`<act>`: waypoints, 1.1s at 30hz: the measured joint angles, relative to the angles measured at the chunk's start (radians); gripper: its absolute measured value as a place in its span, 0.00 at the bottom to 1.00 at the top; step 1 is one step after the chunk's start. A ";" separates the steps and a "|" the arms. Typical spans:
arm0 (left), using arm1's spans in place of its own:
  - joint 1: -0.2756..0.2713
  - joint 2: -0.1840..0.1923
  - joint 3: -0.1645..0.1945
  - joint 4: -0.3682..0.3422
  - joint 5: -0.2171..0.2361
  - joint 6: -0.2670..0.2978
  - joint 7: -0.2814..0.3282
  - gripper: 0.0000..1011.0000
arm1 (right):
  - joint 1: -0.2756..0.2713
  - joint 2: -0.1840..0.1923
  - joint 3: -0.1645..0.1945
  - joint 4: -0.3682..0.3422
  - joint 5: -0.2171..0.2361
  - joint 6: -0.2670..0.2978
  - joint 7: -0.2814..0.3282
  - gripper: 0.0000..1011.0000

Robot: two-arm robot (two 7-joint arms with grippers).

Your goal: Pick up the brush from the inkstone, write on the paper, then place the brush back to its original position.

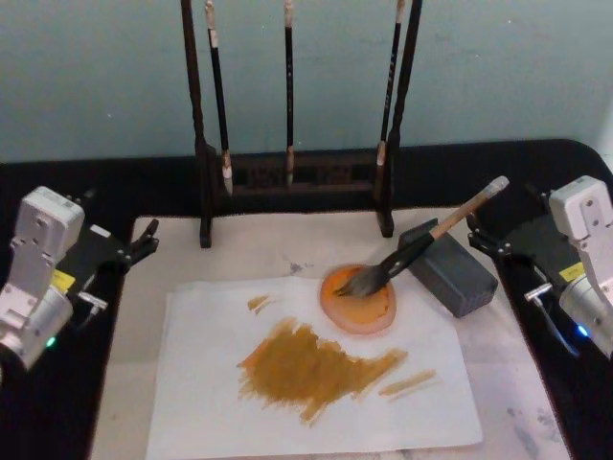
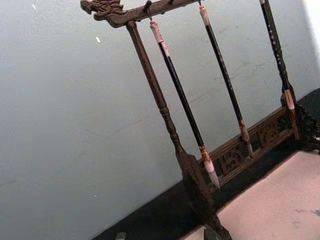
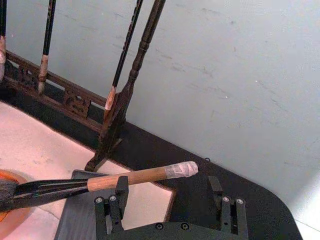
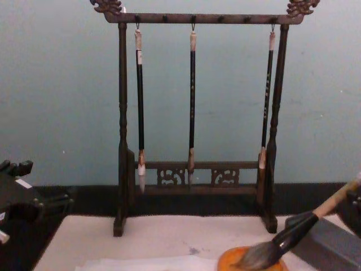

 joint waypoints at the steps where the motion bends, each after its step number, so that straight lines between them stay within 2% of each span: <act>1: 0.000 0.000 0.000 0.000 0.000 0.000 0.000 1.00 | 0.000 0.000 0.000 0.000 0.000 0.000 0.000 0.99; 33: 0.000 0.000 0.000 0.000 0.000 0.000 0.000 1.00 | 0.000 0.000 0.000 0.000 0.000 0.000 0.000 0.99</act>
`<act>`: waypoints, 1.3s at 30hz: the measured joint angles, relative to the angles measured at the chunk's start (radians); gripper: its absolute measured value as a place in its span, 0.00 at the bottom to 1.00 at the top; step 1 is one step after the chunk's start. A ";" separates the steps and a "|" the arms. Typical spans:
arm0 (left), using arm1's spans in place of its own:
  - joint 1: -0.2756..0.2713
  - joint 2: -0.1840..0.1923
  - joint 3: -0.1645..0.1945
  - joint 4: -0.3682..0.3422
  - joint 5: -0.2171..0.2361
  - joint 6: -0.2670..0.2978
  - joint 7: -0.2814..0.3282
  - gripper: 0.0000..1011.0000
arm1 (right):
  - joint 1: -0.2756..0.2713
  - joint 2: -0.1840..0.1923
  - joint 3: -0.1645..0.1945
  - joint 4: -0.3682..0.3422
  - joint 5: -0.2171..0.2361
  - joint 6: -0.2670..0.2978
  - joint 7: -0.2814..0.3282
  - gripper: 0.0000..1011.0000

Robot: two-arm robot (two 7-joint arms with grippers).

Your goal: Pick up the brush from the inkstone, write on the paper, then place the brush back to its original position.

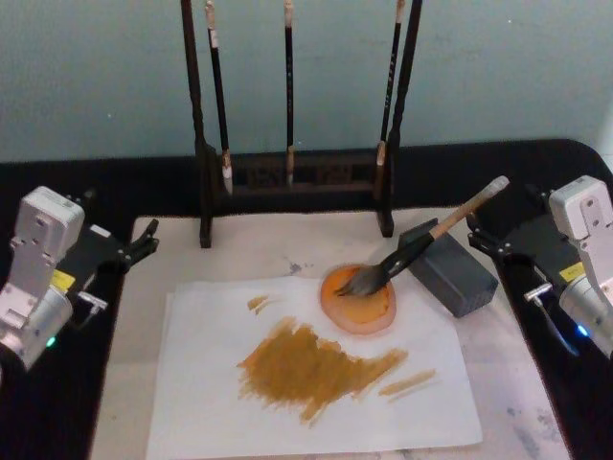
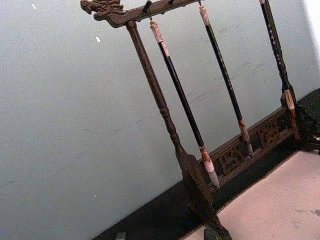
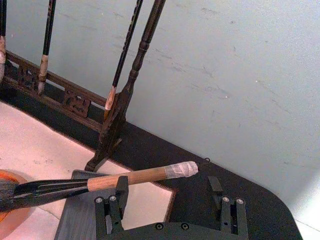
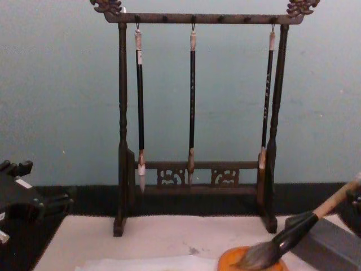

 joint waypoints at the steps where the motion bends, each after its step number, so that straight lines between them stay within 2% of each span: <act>1: 0.000 0.000 0.000 0.000 0.000 0.000 0.000 1.00 | 0.000 0.000 0.000 0.000 0.000 0.000 0.000 0.99; 7: 0.000 0.000 0.000 0.000 0.000 0.000 0.000 1.00 | 0.000 0.000 0.001 0.000 0.000 0.000 0.000 0.99; 15: 0.000 0.000 0.000 0.000 0.000 0.000 0.000 1.00 | -0.006 -0.010 0.021 -0.003 -0.003 0.001 0.027 0.99; 21: 0.000 0.000 0.000 0.000 0.000 0.000 0.000 1.00 | -0.024 -0.024 0.057 -0.023 0.054 0.016 0.065 0.99; 22: 0.000 0.000 0.000 0.000 0.000 0.000 0.000 1.00 | -0.032 -0.030 0.071 -0.032 0.082 0.027 0.079 0.99; 25: 0.000 0.000 0.000 0.000 0.000 0.000 0.000 1.00 | -0.044 -0.040 0.092 -0.043 0.129 0.046 0.098 0.99; 26: 0.000 0.000 0.000 0.000 0.000 0.000 0.000 1.00 | -0.053 -0.049 0.111 -0.053 0.164 0.060 0.111 0.99; 28: 0.000 0.000 0.000 0.000 0.000 0.000 0.000 1.00 | -0.062 -0.059 0.128 -0.060 0.202 0.079 0.123 0.99; 29: 0.000 0.000 0.000 0.000 0.000 0.000 0.000 1.00 | -0.071 -0.070 0.149 -0.069 0.241 0.099 0.133 0.99; 31: 0.000 0.000 0.000 0.000 0.000 0.000 0.000 1.00 | -0.080 -0.084 0.170 -0.078 0.284 0.123 0.142 0.99; 34: 0.000 0.000 0.000 0.000 0.000 0.000 0.000 1.00 | -0.097 -0.120 0.222 -0.092 0.390 0.190 0.157 0.99; 36: 0.000 0.000 0.000 0.000 0.000 0.000 0.000 1.00 | -0.103 -0.137 0.244 -0.096 0.434 0.220 0.161 0.99; 37: 0.000 0.000 0.000 0.000 0.000 0.000 0.000 1.00 | -0.107 -0.155 0.266 -0.099 0.477 0.251 0.164 0.99; 39: 0.000 0.000 0.000 0.000 0.000 0.000 0.000 1.00 | -0.110 -0.171 0.285 -0.101 0.517 0.284 0.164 0.99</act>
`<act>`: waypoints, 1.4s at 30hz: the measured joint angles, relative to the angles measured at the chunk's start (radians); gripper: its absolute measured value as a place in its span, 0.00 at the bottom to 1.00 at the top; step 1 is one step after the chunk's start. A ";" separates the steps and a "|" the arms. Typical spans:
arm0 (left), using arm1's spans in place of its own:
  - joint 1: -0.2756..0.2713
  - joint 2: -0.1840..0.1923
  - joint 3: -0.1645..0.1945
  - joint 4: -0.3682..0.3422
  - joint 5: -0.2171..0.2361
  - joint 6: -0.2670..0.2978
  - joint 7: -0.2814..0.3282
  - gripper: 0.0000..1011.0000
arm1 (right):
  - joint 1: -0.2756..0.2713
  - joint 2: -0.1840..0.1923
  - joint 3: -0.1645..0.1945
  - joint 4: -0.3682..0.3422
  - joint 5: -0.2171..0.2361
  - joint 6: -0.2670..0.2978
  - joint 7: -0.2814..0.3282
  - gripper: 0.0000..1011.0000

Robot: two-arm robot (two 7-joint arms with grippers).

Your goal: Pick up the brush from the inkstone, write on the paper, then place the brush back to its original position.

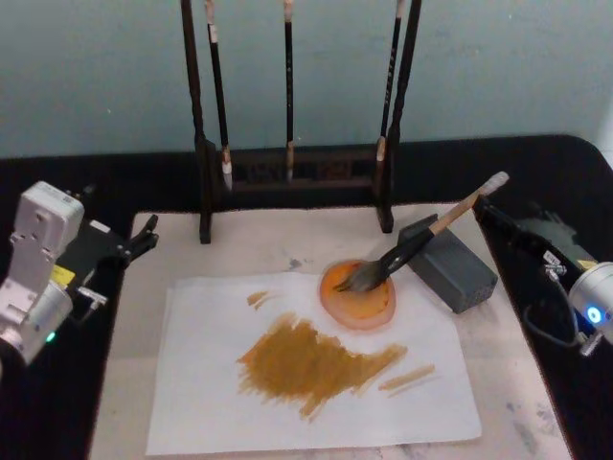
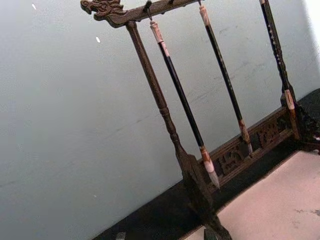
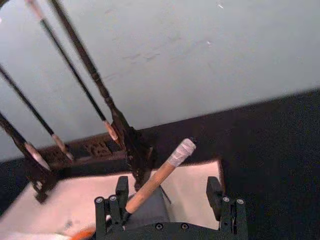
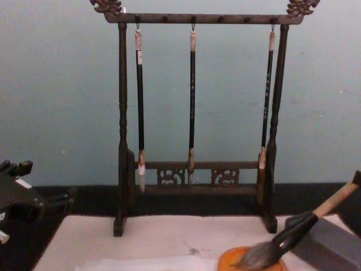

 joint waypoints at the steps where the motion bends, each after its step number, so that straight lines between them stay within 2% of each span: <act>1: 0.000 0.000 0.000 0.000 0.000 0.000 0.000 1.00 | -0.001 -0.008 0.010 0.000 0.019 0.013 -0.001 0.99; 3: 0.000 0.000 0.000 0.000 0.000 0.000 0.000 1.00 | -0.002 -0.021 0.024 0.000 0.057 0.039 -0.004 0.99; 5: 0.000 0.000 0.000 0.000 0.000 0.000 0.000 1.00 | 0.000 -0.038 0.041 0.006 0.118 0.074 -0.015 0.99; 15: 0.000 0.000 0.000 0.000 0.000 0.000 0.000 1.00 | 0.031 -0.073 0.055 0.054 0.233 0.122 -0.031 0.99; 23: 0.000 0.000 0.000 0.000 0.000 0.000 0.000 1.00 | 0.079 -0.100 0.052 0.125 0.301 0.132 -0.023 0.99; 28: 0.000 0.000 0.000 0.000 0.000 0.000 0.000 1.00 | 0.104 -0.109 0.044 0.160 0.327 0.131 -0.013 0.99; 42: 0.000 0.000 0.000 0.000 0.000 0.000 0.000 1.00 | 0.140 -0.137 0.039 0.205 0.411 0.122 -0.003 0.99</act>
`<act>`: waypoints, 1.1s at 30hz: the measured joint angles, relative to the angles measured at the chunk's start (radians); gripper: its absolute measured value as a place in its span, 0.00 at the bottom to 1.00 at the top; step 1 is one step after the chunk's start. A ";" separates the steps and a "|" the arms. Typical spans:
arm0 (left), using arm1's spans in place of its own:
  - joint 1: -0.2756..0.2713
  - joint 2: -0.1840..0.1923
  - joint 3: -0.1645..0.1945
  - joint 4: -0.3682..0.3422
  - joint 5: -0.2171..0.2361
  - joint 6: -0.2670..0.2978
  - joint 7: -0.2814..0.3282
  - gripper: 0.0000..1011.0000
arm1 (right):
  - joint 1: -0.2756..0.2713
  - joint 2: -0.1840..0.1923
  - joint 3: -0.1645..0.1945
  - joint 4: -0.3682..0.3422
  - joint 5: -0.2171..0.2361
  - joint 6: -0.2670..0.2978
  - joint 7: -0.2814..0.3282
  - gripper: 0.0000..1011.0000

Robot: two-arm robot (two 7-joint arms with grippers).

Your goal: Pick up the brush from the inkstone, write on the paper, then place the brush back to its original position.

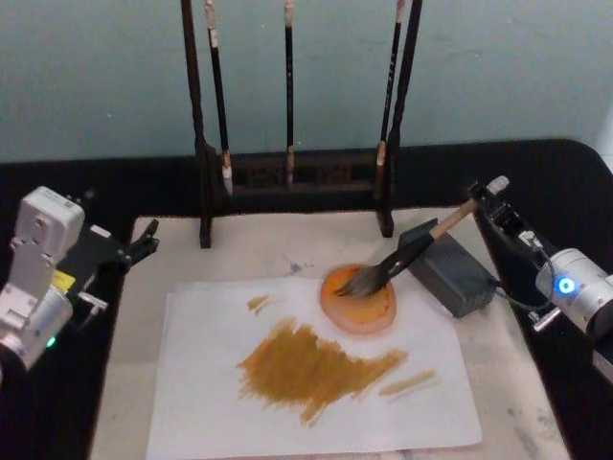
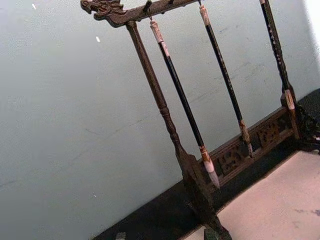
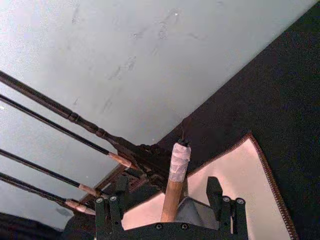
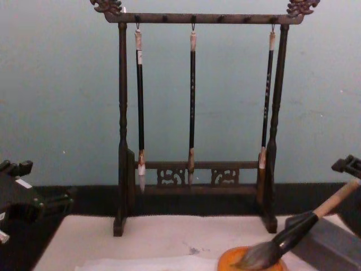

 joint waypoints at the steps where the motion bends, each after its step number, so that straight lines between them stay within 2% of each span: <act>1: 0.000 0.000 0.000 0.000 0.000 0.000 0.000 1.00 | 0.001 -0.001 0.000 0.001 0.003 -0.001 -0.002 0.99; 20: 0.000 0.000 0.000 0.000 0.000 0.000 0.000 1.00 | 0.036 0.009 -0.040 0.041 0.062 0.003 -0.030 0.99; 29: 0.000 0.000 0.000 0.000 0.000 0.000 0.000 1.00 | 0.053 0.019 -0.065 0.060 0.071 -0.006 -0.018 0.99; 33: 0.000 0.000 0.000 0.000 0.000 0.000 0.000 1.00 | 0.054 0.019 -0.065 0.061 0.071 -0.007 -0.017 0.99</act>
